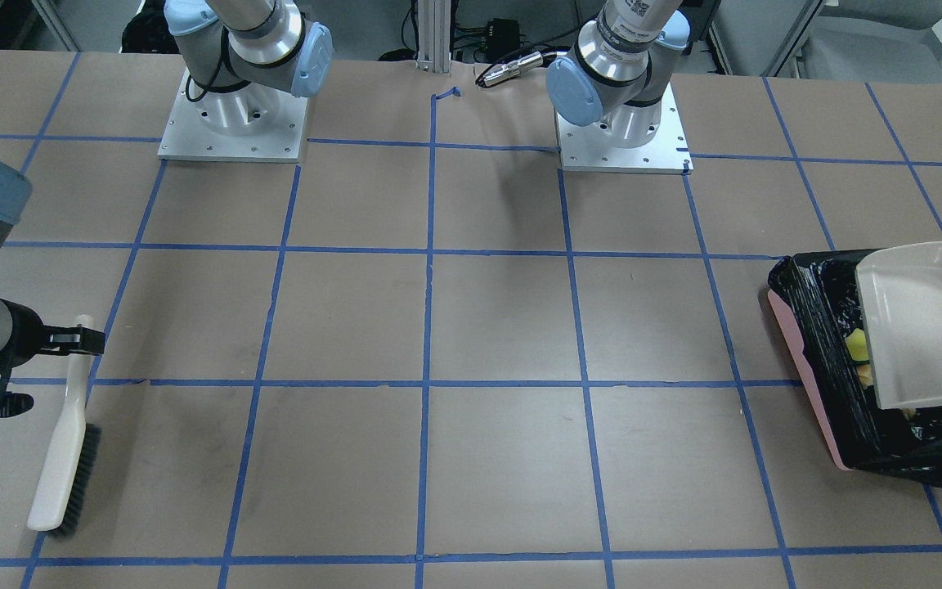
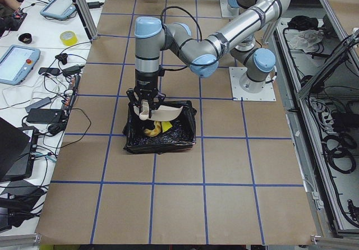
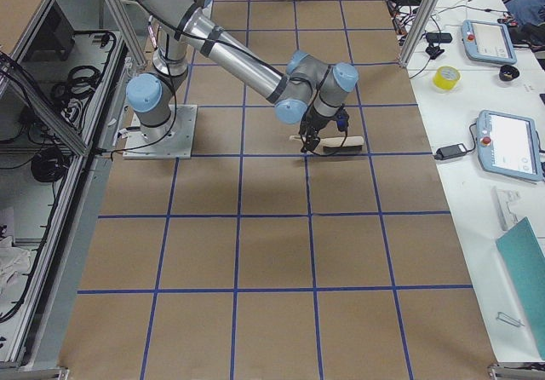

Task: Sweep and dump trash into bin
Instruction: 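Tilt the dustpan over the black trash bag with the left gripper, then bring the empty dustpan back onto the table with the left gripper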

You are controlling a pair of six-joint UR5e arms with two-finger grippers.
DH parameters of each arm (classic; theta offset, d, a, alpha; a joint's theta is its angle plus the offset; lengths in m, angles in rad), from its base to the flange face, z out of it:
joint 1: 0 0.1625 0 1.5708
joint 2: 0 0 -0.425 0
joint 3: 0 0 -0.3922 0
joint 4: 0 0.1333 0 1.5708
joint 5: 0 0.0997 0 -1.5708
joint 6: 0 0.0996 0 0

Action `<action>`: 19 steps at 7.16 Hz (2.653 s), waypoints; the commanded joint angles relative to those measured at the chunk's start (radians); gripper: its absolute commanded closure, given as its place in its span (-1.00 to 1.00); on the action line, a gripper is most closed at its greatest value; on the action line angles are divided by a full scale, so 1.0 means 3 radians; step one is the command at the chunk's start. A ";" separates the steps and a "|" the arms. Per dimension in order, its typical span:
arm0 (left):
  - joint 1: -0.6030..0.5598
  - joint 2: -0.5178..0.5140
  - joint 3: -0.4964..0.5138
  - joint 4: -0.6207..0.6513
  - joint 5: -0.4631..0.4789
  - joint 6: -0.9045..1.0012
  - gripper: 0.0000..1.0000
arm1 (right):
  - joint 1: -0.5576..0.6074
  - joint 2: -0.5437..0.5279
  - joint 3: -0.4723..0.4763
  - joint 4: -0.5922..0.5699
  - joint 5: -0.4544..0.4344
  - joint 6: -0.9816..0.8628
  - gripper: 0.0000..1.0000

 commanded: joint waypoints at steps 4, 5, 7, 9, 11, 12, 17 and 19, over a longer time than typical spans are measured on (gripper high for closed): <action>-0.0464 -0.0360 0.0102 -0.0665 -0.1356 -0.1106 1.00 | 0.0087 -0.0487 -0.0197 0.0151 0.0046 0.0013 -1.00; -0.0698 -0.0509 0.0097 -0.0665 -0.1364 -0.1310 1.00 | 0.0158 -0.0503 -0.0197 0.0151 0.0041 0.0029 -1.00; -0.1052 -0.0775 0.0066 -0.0620 -0.1308 -0.1684 1.00 | 0.0194 -0.0503 -0.0197 0.0217 0.0051 0.0039 -1.00; -0.1226 -0.0908 -0.0046 -0.0360 -0.1079 -0.1691 1.00 | 0.0199 -0.0508 -0.0197 0.0223 0.0051 0.0039 -1.00; -0.1283 -0.0919 -0.0225 -0.0135 -0.1011 -0.1696 1.00 | 0.0204 -0.0508 -0.0197 0.0269 0.0051 0.0039 -1.00; -0.1303 -0.0924 -0.0230 -0.0129 -0.0996 -0.1706 1.00 | 0.0199 -0.0508 -0.0197 0.0274 0.0051 0.0039 -1.00; -0.1365 -0.0940 -0.0251 -0.0057 -0.1001 -0.1787 -0.23 | 0.0199 -0.0549 -0.0197 0.0320 0.0046 0.0039 -1.00; -0.1441 -0.0858 -0.0231 -0.0082 -0.1021 -0.2113 -0.42 | 0.0199 -0.0549 -0.0197 0.0320 0.0046 0.0039 -1.00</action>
